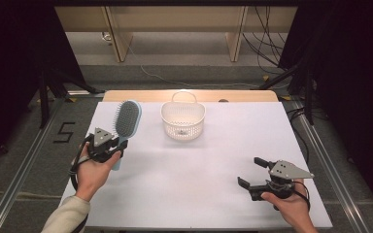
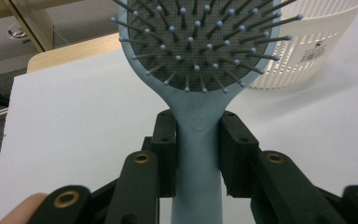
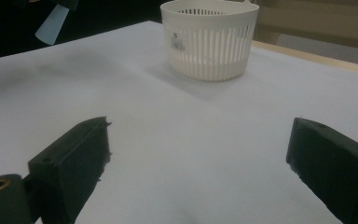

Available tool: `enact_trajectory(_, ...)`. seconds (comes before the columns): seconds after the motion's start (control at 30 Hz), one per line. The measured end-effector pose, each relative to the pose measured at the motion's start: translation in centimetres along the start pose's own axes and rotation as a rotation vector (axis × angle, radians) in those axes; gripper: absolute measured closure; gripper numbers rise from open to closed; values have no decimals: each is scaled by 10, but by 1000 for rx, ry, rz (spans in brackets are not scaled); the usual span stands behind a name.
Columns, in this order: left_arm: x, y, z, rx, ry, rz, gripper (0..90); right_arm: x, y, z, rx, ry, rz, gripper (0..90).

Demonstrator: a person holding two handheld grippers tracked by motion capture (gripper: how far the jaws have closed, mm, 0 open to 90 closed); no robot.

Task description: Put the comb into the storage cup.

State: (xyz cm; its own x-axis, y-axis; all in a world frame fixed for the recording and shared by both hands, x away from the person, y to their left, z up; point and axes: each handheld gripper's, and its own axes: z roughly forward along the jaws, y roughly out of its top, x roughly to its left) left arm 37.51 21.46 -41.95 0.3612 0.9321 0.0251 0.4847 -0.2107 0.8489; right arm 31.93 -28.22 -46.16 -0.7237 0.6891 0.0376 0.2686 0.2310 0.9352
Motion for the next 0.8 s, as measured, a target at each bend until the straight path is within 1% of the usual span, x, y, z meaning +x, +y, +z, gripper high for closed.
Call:
enact_trajectory(0.37,-3,3,1,-9,-7,7,700,0,0,0,2,-1,1,67)
enact_trajectory(0.8,-5,8,2,-29,-14,5,700,0,0,1,-1,2,8,68)
